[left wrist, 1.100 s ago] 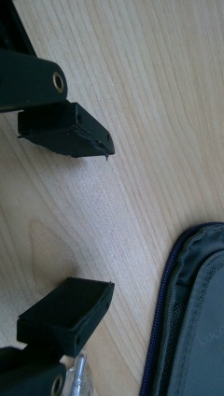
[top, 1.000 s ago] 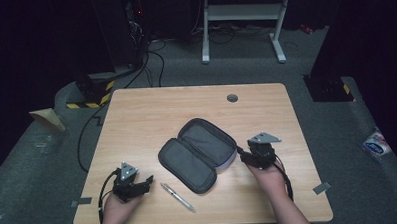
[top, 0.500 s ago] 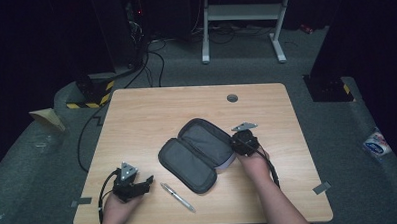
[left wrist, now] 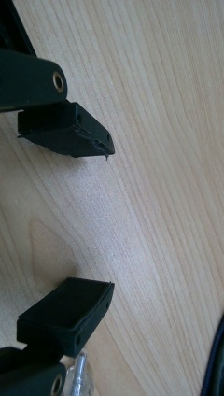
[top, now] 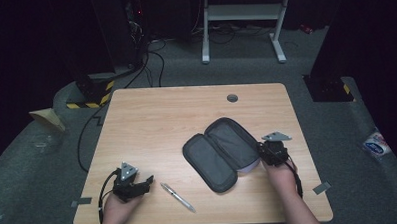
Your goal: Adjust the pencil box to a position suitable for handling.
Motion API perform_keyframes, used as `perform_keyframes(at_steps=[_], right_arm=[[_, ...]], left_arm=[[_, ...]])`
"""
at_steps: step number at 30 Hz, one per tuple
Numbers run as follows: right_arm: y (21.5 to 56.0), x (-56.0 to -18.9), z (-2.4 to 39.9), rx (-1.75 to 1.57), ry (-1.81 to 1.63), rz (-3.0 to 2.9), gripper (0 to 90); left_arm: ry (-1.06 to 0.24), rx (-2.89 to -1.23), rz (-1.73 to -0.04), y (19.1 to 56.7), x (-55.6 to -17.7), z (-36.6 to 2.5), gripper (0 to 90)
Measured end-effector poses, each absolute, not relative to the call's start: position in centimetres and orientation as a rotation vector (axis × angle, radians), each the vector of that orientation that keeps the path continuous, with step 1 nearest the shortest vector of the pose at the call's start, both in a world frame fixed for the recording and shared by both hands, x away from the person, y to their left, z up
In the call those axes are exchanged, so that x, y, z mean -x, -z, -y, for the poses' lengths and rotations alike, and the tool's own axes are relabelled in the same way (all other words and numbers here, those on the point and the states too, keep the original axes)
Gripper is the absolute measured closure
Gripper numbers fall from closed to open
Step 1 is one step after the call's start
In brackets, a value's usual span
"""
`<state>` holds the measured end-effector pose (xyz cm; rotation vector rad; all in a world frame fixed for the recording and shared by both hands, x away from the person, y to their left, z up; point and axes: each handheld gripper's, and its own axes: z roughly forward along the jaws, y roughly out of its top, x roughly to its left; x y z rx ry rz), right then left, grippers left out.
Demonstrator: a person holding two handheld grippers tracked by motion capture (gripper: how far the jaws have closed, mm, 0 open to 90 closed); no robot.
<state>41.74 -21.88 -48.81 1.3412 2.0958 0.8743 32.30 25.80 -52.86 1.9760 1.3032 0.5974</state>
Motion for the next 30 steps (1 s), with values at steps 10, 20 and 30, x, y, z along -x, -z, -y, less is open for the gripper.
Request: perform_keyframes(at_steps=[10,20,30], right_arm=[[48.7,-38.5,25.4,-1.376,-0.948,-2.068,72.2],[49.2,-34.8,22.9,-1.314,-1.042,-2.097,67.6],[49.5,-34.3,18.2,-1.257,-1.131,-2.160,62.7]], left_arm=[[-0.598,-1.982,-1.301,52.8,-32.3,-25.8,28.6],[-0.599,-1.982,-1.301,52.8,-32.3,-25.8,28.6],[-0.598,-1.982,-1.301,52.8,-32.3,-25.8,28.6]])
